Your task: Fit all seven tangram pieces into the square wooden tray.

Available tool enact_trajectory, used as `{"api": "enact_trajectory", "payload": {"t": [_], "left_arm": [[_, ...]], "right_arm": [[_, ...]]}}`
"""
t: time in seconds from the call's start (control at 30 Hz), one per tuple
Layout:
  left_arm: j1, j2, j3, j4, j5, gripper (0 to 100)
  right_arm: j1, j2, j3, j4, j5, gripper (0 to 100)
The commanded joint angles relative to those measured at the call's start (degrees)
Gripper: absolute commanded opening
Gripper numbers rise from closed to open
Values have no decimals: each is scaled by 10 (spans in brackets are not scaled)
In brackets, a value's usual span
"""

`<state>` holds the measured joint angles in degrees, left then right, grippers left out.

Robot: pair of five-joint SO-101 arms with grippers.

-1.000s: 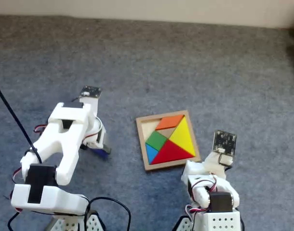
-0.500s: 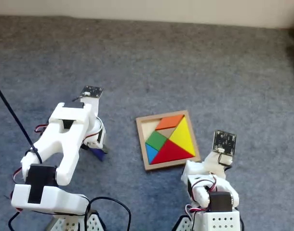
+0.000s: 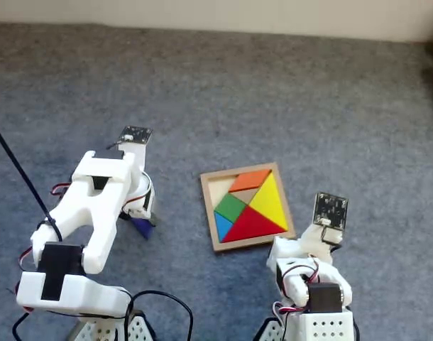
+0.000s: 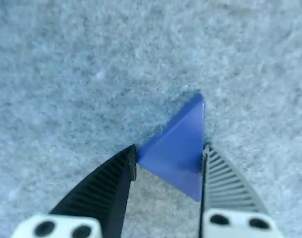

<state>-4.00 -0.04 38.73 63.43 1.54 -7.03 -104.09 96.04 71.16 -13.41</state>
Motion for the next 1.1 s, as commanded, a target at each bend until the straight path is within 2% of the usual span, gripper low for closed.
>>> {"api": "enact_trajectory", "payload": {"t": [0.0,0.17,0.37,0.5,0.8,1.07], "left_arm": [[-3,-3,-22,-1,1,150],[-3,-12,-22,3,0,147],[-1,-114,7,0,0,150],[27,-158,11,4,2,151],[101,-165,3,4,4,151],[144,-161,-79,54,5,151]], "right_arm": [[7,-10,73,3,3,6],[7,-10,73,3,3,6],[7,-10,73,3,3,6],[7,-10,73,3,3,6],[7,-10,73,3,3,6],[7,-10,73,3,3,6]]}}
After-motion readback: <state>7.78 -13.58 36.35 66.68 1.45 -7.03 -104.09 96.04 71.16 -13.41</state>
